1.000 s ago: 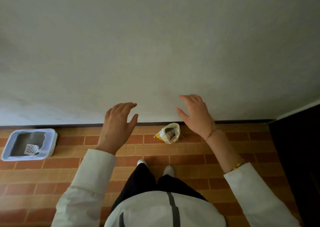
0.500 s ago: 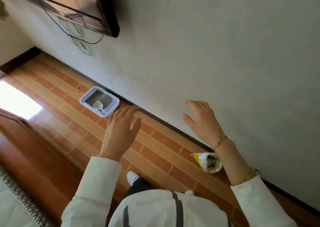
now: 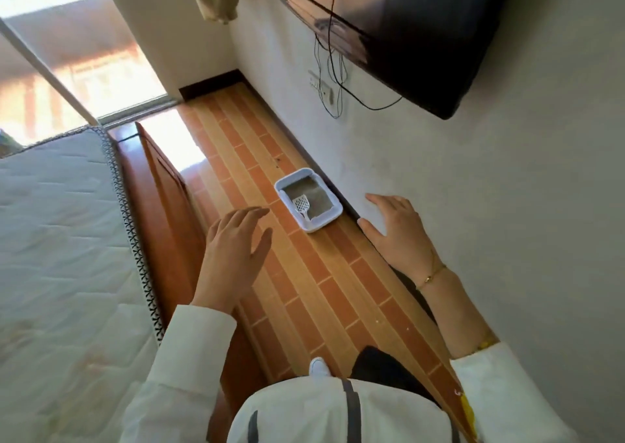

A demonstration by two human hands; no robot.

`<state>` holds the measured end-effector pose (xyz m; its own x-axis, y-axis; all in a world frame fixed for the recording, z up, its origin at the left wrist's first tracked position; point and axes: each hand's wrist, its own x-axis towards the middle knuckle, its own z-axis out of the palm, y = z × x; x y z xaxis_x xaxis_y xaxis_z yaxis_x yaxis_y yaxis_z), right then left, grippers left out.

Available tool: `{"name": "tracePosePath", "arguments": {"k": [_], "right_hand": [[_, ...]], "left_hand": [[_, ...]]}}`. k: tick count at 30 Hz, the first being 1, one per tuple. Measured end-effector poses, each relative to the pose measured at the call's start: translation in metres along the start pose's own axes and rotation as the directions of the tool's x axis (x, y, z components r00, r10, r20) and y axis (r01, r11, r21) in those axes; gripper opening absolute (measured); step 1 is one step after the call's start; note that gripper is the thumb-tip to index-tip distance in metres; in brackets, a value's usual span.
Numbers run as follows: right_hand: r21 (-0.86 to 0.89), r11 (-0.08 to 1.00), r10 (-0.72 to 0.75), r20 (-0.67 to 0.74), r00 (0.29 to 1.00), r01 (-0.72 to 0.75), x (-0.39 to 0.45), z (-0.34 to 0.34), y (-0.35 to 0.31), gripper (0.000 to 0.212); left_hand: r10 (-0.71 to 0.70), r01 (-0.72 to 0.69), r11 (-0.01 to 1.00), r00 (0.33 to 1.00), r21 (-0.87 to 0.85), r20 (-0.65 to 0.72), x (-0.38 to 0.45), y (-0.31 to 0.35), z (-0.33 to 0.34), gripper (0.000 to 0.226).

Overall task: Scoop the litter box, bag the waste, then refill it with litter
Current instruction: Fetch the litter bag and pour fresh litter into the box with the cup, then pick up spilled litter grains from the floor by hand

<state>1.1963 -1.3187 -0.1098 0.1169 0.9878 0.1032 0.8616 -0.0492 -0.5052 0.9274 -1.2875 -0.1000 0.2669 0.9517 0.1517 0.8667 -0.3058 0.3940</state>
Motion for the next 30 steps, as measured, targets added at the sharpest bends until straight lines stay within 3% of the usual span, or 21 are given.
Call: {"name": "tracePosePath", "arguments": {"k": [10, 23, 30], "right_hand": [[0.022, 0.992, -0.128, 0.125, 0.984, 0.126, 0.151, 0.056, -0.041, 0.050], [0.054, 0.955, -0.298, 0.148, 0.943, 0.293, 0.448, 0.099, -0.098, 0.046], [0.066, 0.951, -0.308, 0.178, 0.935, 0.301, 0.555, 0.120, -0.115, 0.047]], "left_hand": [[-0.173, 0.171, 0.985, 0.983, -0.027, -0.067, 0.085, -0.093, -0.005, 0.035], [-0.252, 0.262, 0.965, 0.939, 0.010, -0.233, 0.319, -0.198, -0.030, 0.032], [-0.353, 0.362, 0.932, 0.900, -0.016, -0.256, 0.413, -0.232, -0.036, 0.032]]}}
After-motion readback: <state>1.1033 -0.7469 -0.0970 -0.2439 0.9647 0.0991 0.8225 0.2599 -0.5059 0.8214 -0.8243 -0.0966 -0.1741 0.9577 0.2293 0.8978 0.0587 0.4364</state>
